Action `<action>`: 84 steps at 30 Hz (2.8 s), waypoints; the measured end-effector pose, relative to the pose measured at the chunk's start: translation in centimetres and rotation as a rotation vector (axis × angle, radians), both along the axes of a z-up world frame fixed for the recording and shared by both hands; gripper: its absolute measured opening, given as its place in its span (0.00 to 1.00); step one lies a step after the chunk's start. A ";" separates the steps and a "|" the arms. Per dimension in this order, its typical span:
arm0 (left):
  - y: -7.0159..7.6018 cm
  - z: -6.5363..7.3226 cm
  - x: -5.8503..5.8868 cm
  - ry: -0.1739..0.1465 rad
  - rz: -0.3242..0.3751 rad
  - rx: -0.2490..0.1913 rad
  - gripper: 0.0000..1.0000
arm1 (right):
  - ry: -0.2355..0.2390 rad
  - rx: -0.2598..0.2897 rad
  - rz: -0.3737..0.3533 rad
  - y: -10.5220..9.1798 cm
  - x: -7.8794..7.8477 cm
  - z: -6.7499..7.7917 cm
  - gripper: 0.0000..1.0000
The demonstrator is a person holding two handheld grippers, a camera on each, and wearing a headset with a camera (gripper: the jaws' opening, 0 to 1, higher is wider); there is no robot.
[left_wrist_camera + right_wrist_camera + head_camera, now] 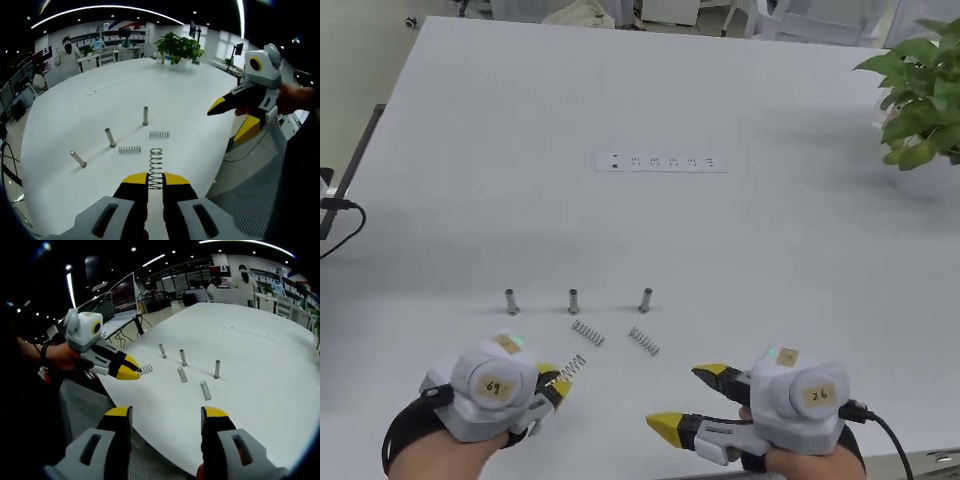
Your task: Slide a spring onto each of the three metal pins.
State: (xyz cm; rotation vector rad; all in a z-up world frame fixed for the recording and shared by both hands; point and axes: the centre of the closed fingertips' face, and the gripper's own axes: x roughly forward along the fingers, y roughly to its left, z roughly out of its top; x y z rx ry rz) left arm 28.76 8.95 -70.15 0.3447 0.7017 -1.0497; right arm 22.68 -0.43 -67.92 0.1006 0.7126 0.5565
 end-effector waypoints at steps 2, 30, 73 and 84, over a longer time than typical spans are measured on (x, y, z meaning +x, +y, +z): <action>-0.8 0.6 -0.6 -0.012 -0.041 -0.008 0.02 | -0.003 0.018 0.005 0.3 0.2 0.2 0.51; -5.4 3.8 -5.5 -0.099 -0.340 -0.050 0.02 | -0.016 0.214 0.103 3.8 0.8 2.5 0.18; -7.9 5.1 -5.4 -0.162 -0.463 -0.091 0.02 | -0.058 -0.262 0.571 1.8 0.1 4.6 0.20; -8.5 5.1 -6.5 -0.178 -0.530 -0.076 0.02 | -0.062 -0.345 0.722 1.8 -0.6 4.4 0.20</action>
